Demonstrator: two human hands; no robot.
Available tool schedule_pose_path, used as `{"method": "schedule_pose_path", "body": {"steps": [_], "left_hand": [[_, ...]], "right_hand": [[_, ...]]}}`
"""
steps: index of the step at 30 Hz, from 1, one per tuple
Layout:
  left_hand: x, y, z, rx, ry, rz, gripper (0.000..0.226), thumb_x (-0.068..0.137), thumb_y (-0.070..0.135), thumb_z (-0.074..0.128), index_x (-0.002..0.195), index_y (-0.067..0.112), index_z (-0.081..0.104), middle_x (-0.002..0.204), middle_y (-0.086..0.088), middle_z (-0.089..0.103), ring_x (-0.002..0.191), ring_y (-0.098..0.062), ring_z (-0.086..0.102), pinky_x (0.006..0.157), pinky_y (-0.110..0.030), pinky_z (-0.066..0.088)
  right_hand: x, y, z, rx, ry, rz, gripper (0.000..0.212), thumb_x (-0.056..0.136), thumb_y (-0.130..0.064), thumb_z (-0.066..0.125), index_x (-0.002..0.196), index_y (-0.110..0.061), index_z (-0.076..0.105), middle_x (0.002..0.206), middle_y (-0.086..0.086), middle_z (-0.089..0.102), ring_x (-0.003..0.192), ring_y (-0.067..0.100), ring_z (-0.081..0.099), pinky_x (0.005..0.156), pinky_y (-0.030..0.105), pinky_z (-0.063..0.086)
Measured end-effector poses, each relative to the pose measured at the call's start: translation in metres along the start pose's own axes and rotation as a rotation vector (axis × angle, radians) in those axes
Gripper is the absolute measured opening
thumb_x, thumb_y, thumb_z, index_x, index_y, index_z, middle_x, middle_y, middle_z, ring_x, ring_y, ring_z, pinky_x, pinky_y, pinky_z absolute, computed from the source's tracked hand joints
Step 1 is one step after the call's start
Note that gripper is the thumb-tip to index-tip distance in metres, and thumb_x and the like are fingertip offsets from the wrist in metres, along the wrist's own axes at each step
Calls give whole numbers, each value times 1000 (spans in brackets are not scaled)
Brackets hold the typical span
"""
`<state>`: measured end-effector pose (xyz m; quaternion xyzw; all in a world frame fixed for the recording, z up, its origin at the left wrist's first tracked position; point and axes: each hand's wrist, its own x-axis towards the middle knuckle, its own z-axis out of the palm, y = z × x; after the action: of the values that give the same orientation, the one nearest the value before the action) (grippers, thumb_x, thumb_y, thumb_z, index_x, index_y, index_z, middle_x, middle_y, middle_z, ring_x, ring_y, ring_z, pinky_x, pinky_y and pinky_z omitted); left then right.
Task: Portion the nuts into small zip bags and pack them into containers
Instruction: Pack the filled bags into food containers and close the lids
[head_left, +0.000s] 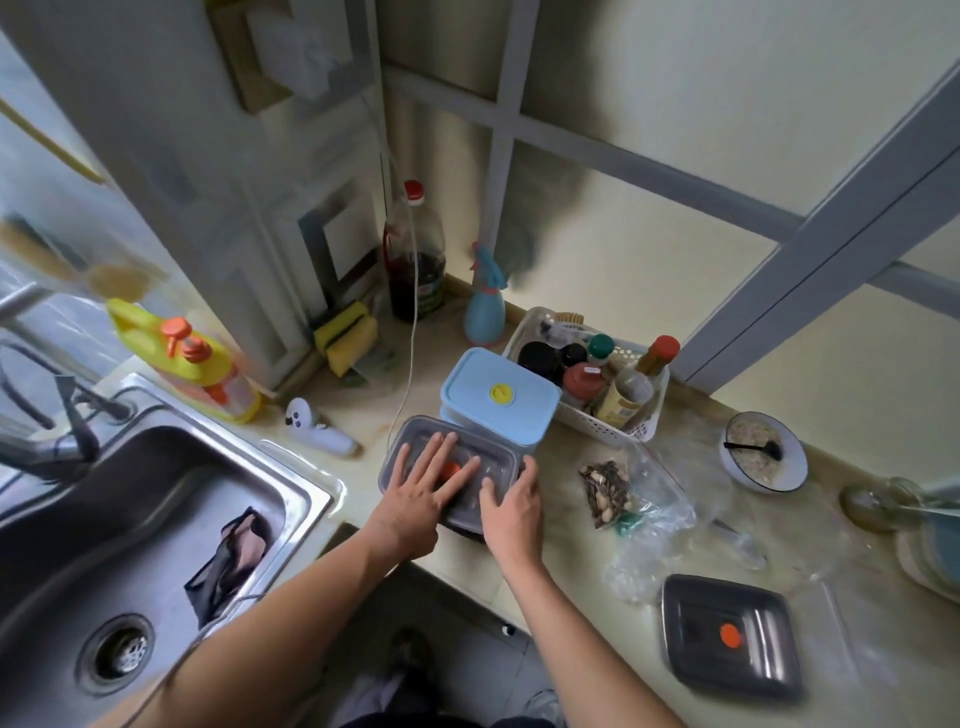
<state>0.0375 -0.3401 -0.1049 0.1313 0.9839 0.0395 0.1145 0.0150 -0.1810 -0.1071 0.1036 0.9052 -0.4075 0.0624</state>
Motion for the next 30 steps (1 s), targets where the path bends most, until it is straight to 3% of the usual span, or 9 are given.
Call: {"method": "schedule_pose_path", "body": {"steps": [5, 7, 10, 12, 16, 20, 24, 26, 30], "left_hand": [[11, -16, 7, 23, 58, 67, 118, 70, 7, 64, 159, 36, -8, 167, -10, -15, 154, -30, -15, 122, -61, 5], [9, -14, 10, 1, 108, 66, 114, 70, 6, 66, 160, 35, 3, 168, -12, -5, 155, -31, -5, 122, -61, 11], [3, -2, 13, -56, 196, -20, 113, 58, 2, 64, 160, 27, 20, 165, -20, 12, 154, -38, 7, 119, -64, 14], [-3, 14, 18, -110, 312, -33, 99, 56, 3, 56, 152, 14, 33, 158, -24, 26, 148, -43, 24, 118, -63, 18], [-16, 60, 38, -136, 577, 213, 55, 69, 8, 43, 124, 10, 49, 136, -21, 44, 126, -37, 44, 115, -48, 20], [-12, 121, 38, -196, 376, 359, 48, 65, 15, 45, 113, 18, 53, 126, -13, 51, 113, -31, 49, 99, -40, 32], [5, 190, 34, -260, 4, 429, 57, 67, 17, 45, 123, 20, 52, 132, -6, 50, 119, -28, 50, 94, -36, 40], [10, 226, 36, -243, -143, 410, 66, 77, 19, 49, 142, 18, 43, 147, -7, 40, 134, -28, 39, 105, -39, 38], [23, 290, 41, -272, -259, 205, 91, 86, 39, 57, 160, 16, 8, 161, -12, 14, 146, -33, 21, 117, -45, 30]], "right_hand": [[7, 25, -19, 6, -37, -21, 53, 93, -42, 69, 130, -8, 51, 124, 11, 63, 108, 28, 61, 92, 37, 50], [7, 40, -33, 12, 62, -36, 38, 95, -34, 68, 120, -7, 58, 115, 10, 64, 96, 22, 61, 89, 33, 48], [12, 70, -62, -61, 300, -7, 16, 93, -13, 69, 106, -5, 64, 102, 13, 63, 95, 32, 60, 85, 37, 45], [16, 100, -84, -141, 445, 39, 20, 83, -1, 71, 102, -5, 66, 101, 16, 62, 98, 38, 59, 88, 42, 46], [7, 159, -138, -216, 524, 278, 30, 78, 2, 68, 108, 1, 65, 119, 25, 55, 113, 43, 49, 98, 47, 37], [-13, 212, -182, -425, 413, 527, 69, 81, -42, 78, 137, -9, 54, 155, 17, 32, 140, 37, 30, 110, 57, 33], [-20, 242, -216, -356, 270, 587, 109, 70, -74, 73, 154, -22, 27, 161, 17, 22, 148, 36, 22, 118, 57, 23], [-20, 245, -224, -300, 214, 611, 109, 71, -74, 72, 155, -24, 24, 155, 20, 33, 142, 40, 32, 115, 57, 27], [-22, 237, -227, -234, 223, 535, 79, 79, -55, 77, 140, -20, 41, 138, 20, 50, 131, 41, 44, 102, 53, 41]]}}
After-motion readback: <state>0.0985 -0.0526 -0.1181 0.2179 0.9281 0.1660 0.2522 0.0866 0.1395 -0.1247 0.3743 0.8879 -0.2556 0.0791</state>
